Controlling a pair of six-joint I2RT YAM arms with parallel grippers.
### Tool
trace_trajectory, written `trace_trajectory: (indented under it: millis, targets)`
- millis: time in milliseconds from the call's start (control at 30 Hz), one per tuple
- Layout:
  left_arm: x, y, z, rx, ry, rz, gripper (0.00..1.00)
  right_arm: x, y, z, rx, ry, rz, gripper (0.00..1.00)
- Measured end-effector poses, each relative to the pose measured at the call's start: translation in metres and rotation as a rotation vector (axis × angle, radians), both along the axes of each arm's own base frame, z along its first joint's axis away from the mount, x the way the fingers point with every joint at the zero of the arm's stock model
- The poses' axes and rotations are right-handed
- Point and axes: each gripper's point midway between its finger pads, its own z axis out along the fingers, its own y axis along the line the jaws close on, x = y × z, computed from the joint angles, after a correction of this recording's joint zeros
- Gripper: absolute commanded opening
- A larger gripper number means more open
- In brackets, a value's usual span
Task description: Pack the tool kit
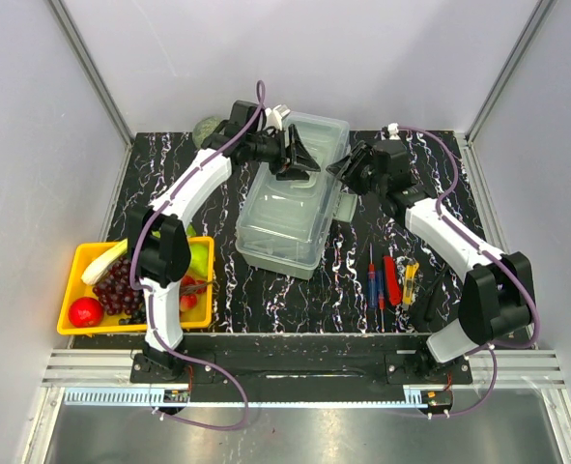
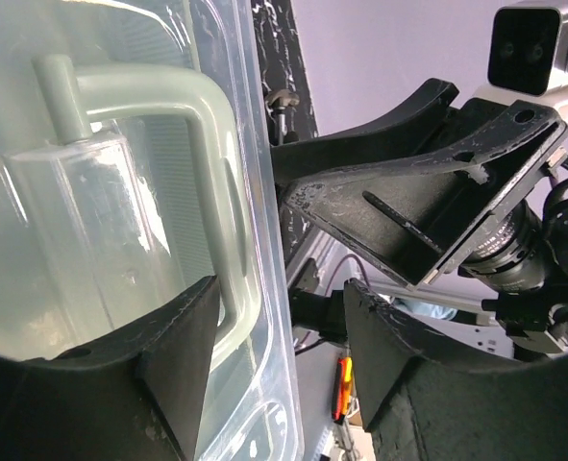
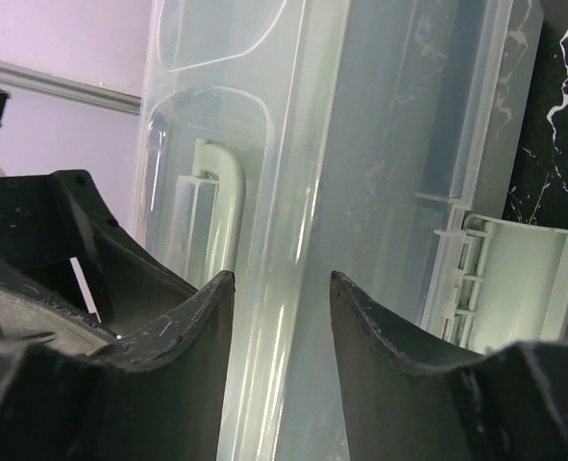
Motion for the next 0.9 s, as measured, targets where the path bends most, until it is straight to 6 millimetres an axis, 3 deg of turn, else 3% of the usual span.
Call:
trace_trajectory:
  millis: [300,633,800,900]
  targets:
    - [0.002,-0.001,0.005,-0.059,0.026,-0.005,0.57,0.001,-0.001,0.008,-0.025,-0.031,0.009,0.52]
    - [0.002,-0.003,0.011,-0.087,0.012,-0.020,0.56,0.005,-0.004,0.042,-0.036,-0.122,0.008,0.52]
    - [0.002,-0.003,0.009,-0.090,0.018,-0.022,0.56,0.009,0.005,0.048,-0.022,-0.130,0.048,0.52]
    - [0.002,-0.004,0.009,-0.092,0.016,-0.023,0.56,0.014,0.014,0.042,-0.011,-0.112,0.082,0.51]
